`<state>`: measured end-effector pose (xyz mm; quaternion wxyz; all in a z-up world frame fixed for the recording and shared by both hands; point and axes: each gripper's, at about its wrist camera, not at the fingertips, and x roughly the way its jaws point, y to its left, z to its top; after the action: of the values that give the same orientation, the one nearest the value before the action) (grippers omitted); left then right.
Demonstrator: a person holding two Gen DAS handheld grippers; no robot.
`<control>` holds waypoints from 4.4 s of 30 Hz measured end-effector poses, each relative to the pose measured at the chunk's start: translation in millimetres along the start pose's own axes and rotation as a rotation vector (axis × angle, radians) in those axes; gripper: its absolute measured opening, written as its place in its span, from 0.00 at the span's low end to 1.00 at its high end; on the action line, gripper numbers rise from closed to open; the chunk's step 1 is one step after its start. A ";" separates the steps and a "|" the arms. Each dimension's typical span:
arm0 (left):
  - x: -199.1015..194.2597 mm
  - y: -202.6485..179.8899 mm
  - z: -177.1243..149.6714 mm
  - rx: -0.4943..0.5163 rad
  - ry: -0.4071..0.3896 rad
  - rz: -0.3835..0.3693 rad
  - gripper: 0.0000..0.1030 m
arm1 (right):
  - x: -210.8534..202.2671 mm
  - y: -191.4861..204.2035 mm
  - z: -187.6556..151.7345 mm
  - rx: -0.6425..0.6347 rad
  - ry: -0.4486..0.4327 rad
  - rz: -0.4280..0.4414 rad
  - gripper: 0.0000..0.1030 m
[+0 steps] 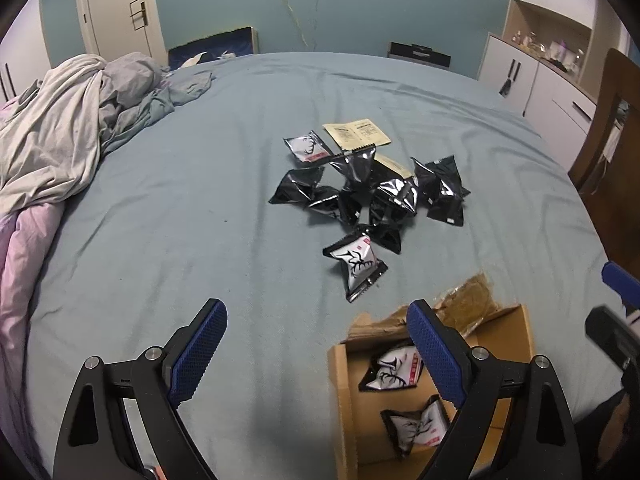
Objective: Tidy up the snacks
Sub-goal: 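Release the white packet from the left tool into the cardboard box, then grasp a black packet with the right tool while the left tool grasps a white packet, then lower the white packet into the box and open the left tool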
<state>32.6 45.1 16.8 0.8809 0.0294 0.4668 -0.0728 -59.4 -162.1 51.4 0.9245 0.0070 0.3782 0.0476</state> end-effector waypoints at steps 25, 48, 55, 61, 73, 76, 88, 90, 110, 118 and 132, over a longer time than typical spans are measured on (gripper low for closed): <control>47.7 -1.2 16.6 -0.005 0.118 -0.045 0.90 | 43.9 -16.2 31.2 0.008 0.151 -0.082 0.83; 97.8 15.0 37.8 -0.039 0.144 -0.145 0.90 | 255.1 -59.6 88.7 0.069 0.387 -0.054 0.82; 119.6 19.6 38.0 -0.119 0.240 -0.282 0.90 | 270.3 -50.6 83.6 -0.026 0.369 -0.102 0.44; 138.2 20.5 40.8 -0.146 0.289 -0.326 0.90 | 236.1 -53.7 95.1 0.022 0.281 -0.057 0.43; 164.5 -0.2 51.2 -0.109 0.351 -0.316 0.39 | 81.9 -31.3 63.9 0.023 0.120 0.046 0.44; 162.7 -2.3 50.4 -0.104 0.336 -0.318 0.38 | 39.7 -30.8 30.0 0.042 0.077 0.096 0.44; 50.8 21.7 37.4 -0.036 0.124 -0.203 0.37 | 8.6 -16.5 -8.9 0.010 0.113 0.131 0.44; 22.0 22.8 30.1 -0.010 0.080 -0.217 0.37 | 18.0 -15.6 -7.7 0.001 0.147 0.122 0.44; -36.8 -48.8 -29.7 0.335 -0.064 -0.077 0.84 | 19.7 0.4 -5.0 -0.016 0.159 0.113 0.44; -31.6 -29.5 -21.6 0.254 -0.063 -0.025 0.84 | 21.2 6.7 -7.2 -0.048 0.175 0.107 0.44; -26.9 -16.8 -16.7 0.177 -0.046 0.001 0.84 | 7.4 28.0 -9.5 -0.147 0.129 0.114 0.45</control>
<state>1.5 33.3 29.9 0.8853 0.1056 0.4383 -0.1140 -63.1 -133.8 40.8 0.8919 -0.0424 0.4316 0.1281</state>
